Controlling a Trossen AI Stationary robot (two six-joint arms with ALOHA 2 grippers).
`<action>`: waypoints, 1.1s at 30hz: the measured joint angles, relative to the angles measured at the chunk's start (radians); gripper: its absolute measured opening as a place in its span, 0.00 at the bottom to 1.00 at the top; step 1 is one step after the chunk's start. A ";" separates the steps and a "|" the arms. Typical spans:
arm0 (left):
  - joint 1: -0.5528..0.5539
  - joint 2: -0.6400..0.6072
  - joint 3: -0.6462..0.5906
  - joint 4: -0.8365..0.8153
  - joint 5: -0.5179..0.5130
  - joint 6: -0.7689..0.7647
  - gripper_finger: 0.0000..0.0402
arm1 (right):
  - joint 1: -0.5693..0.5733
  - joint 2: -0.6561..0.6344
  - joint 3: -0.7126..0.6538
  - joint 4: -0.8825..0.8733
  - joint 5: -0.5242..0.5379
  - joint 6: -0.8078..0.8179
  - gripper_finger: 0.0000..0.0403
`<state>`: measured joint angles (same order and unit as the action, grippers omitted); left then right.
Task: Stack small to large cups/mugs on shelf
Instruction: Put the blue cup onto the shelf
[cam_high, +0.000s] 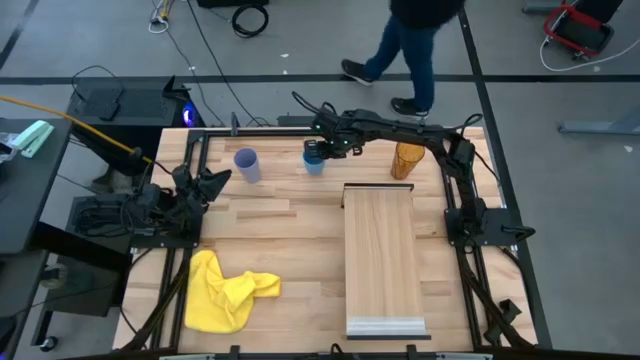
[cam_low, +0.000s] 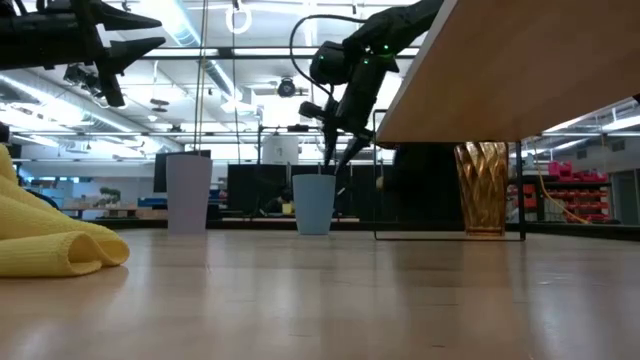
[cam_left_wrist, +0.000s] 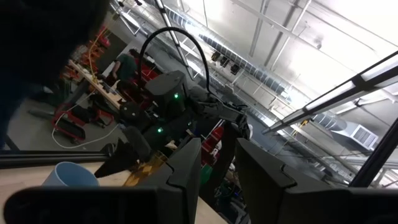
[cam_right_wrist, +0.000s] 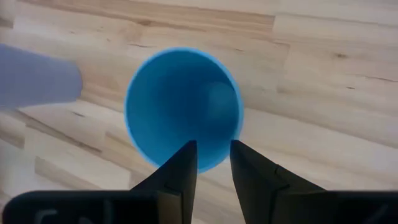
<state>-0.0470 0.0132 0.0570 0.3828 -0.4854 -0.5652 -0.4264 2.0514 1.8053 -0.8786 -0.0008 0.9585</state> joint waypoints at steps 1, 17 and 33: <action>0.000 0.000 0.000 0.000 0.000 0.000 0.27 | 0.000 0.000 0.000 0.005 0.000 0.013 0.26; 0.000 0.000 0.000 -0.001 0.000 0.000 0.27 | -0.005 0.014 -0.029 0.007 0.030 0.038 0.26; 0.000 0.000 0.000 0.000 0.000 -0.018 0.27 | -0.005 0.060 -0.028 0.042 0.028 0.013 0.26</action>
<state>-0.0471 0.0128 0.0570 0.3824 -0.4850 -0.5835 -0.4311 2.1116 1.7772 -0.8369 0.0270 0.9717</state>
